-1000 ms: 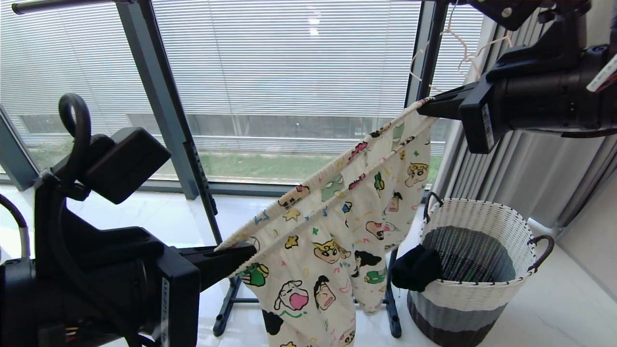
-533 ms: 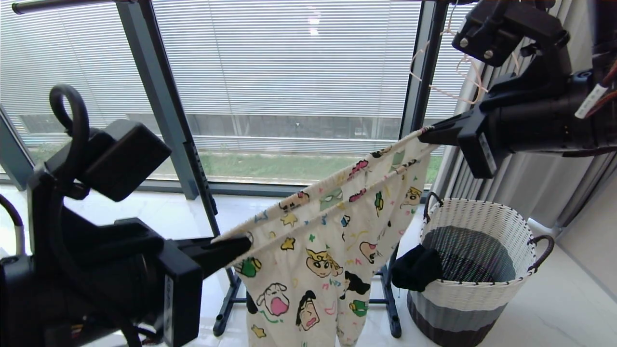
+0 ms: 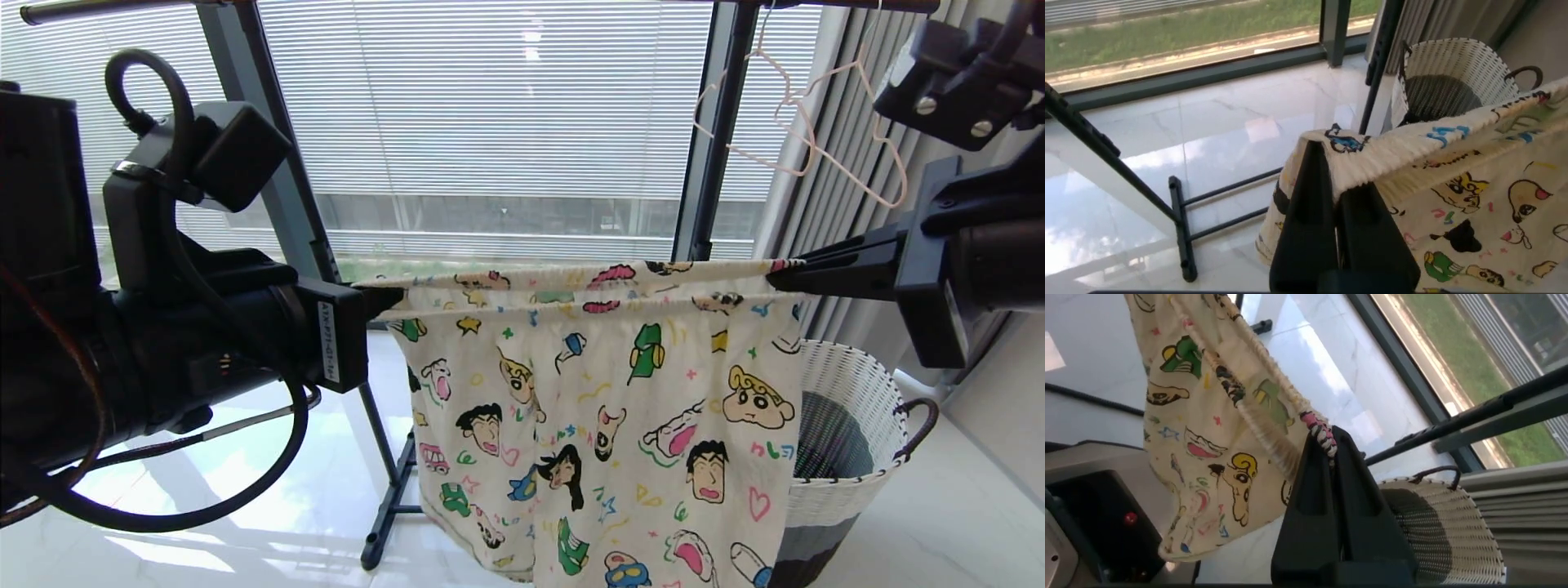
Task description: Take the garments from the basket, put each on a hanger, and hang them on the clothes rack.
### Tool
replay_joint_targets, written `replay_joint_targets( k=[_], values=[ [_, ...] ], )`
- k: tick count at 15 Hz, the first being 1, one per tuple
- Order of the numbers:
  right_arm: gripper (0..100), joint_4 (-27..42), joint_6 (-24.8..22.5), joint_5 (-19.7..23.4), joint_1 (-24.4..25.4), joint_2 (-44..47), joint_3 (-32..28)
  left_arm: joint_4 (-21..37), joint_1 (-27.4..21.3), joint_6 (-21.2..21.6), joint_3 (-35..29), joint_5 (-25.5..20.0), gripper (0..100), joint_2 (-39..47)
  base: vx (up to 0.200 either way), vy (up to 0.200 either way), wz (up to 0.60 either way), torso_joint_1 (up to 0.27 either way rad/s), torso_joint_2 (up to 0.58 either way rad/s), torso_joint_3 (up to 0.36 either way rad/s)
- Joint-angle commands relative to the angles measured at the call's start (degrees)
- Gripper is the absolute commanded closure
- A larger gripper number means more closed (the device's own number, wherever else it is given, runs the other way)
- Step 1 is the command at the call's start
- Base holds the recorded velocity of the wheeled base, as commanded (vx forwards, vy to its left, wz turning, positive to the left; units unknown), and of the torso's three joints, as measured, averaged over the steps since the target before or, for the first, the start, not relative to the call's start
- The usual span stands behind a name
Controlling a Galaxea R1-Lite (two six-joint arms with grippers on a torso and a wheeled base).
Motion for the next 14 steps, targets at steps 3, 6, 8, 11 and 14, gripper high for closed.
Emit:
replay_joint_targets(
  k=[3, 6, 8, 11, 14],
  values=[
    [100, 0.14, -0.21, -0.06, 0.14, -0.94, 0.41, -0.04, -0.01, 0.05, -0.06, -1.07, 100, 0.04, 0.000, 0.000, 0.00, 0.000, 0.00, 0.000],
    [0, 0.23, -0.21, -0.06, 0.23, -1.90, 1.82, -0.04, -0.01, 0.05, -0.06, -0.98, 100, 0.22, 0.000, 0.000, 0.00, 0.000, 0.00, 0.000],
    [0, 0.14, -0.12, 0.02, 0.23, -4.54, 5.16, -0.04, 0.34, 0.23, 0.03, -0.63, 100, 0.30, 0.000, 0.000, 0.00, 0.000, 0.00, 0.000],
    [0, 0.14, -0.04, -1.12, -4.52, -9.55, 10.61, 0.48, 4.56, 2.78, 0.73, -0.54, 100, -0.75, 0.000, 0.000, 0.00, 0.000, 0.00, 0.000],
    [0, -1.09, 2.78, -3.93, -19.81, -14.12, 15.26, 11.21, 18.09, 7.79, 0.64, -1.95, 100, -6.20, 0.000, 0.000, 0.00, 0.000, 0.00, 0.000]
  ],
)
